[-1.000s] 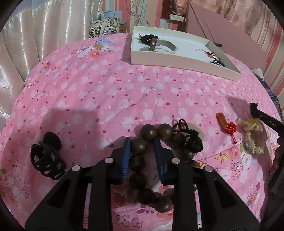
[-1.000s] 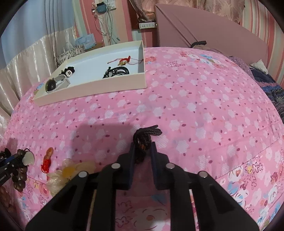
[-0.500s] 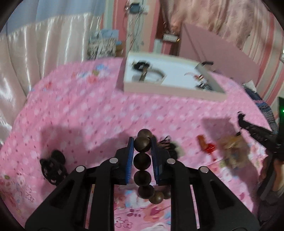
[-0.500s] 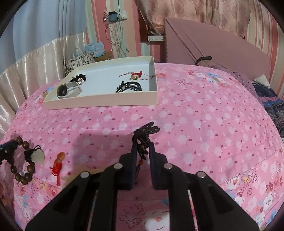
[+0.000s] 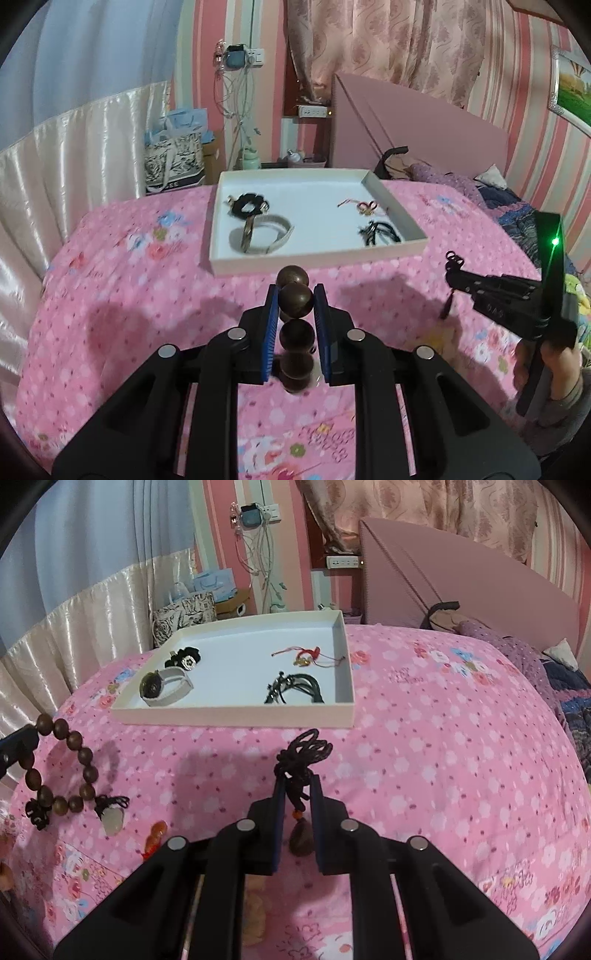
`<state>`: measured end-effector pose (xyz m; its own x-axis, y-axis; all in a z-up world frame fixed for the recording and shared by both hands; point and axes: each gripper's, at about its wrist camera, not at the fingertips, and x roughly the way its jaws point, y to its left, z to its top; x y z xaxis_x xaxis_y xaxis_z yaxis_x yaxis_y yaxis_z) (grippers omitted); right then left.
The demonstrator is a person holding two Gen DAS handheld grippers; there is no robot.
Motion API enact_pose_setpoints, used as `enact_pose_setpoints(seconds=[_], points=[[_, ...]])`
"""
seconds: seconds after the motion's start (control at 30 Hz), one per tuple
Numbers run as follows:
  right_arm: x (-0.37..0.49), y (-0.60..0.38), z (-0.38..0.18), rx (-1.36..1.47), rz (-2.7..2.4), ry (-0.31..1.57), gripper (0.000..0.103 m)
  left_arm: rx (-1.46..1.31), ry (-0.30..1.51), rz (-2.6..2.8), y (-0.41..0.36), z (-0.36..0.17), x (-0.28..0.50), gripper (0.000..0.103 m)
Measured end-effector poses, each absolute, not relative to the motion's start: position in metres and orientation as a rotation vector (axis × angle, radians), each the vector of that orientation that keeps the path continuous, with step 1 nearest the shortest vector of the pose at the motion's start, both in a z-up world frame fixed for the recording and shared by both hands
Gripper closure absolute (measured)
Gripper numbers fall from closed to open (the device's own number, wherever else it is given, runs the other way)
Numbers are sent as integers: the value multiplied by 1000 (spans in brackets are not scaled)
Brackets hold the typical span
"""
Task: Organize jewelry
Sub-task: 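Carry the bead bracelet to the tray with left tool while right tool carries the cord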
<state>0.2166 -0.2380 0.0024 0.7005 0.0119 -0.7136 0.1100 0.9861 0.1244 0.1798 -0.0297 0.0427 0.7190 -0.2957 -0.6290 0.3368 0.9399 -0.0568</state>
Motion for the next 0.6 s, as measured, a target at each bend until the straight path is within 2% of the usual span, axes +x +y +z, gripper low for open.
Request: enact_pose_setpoints(seconds=[0.4,0.6], points=[[288,-239,56,120,-13,734,90,63,671,-429,-72,93,250,85],[356,-244,55,155,27,774,90,20,712,-446,-98,86,321,85]])
